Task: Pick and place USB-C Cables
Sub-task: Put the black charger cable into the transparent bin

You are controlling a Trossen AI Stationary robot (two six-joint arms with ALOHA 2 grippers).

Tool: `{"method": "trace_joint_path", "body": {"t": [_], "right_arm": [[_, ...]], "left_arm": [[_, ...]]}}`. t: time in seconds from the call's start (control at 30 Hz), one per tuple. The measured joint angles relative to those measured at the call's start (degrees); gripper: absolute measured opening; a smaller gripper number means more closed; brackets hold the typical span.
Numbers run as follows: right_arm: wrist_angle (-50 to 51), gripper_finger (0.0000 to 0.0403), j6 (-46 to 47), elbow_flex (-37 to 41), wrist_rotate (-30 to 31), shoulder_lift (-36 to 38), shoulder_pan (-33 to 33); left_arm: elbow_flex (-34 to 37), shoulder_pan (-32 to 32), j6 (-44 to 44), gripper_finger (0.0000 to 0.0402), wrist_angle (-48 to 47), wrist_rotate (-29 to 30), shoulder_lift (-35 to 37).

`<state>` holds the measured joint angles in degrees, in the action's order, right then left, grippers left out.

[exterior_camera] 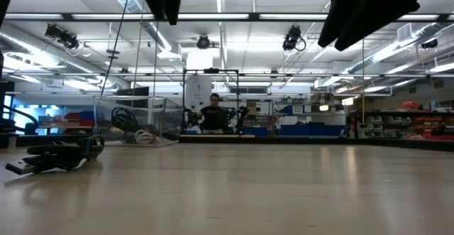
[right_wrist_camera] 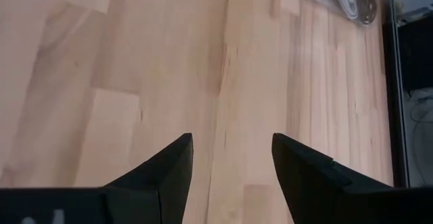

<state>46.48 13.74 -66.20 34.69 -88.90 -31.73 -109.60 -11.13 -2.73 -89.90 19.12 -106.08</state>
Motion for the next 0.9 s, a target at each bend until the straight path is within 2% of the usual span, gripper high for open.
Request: {"method": "trace_joint_path", "body": {"t": [0.27,0.43,0.63,0.9], "right_arm": [[-1.60,0.0208,-1.53,0.46,1.22,0.00,-0.02],[-6.20,0.0208,-4.88,0.46,1.27,0.00,0.26],[-9.59,0.0208,-6.86,0.46,1.25,-0.02,0.37],[-9.59,0.0208,-5.81,0.46,0.15,-0.02,0.37]], "left_arm": [[11.20,-15.06,11.04,0.0254,4.07,-0.03,0.00],[19.14,-20.46,20.82,0.0254,11.48,0.87,-0.02],[24.29,-21.41,25.22,0.0254,23.28,1.37,-0.02],[32.54,-19.39,31.61,0.0254,26.20,-4.39,-0.02]]}}
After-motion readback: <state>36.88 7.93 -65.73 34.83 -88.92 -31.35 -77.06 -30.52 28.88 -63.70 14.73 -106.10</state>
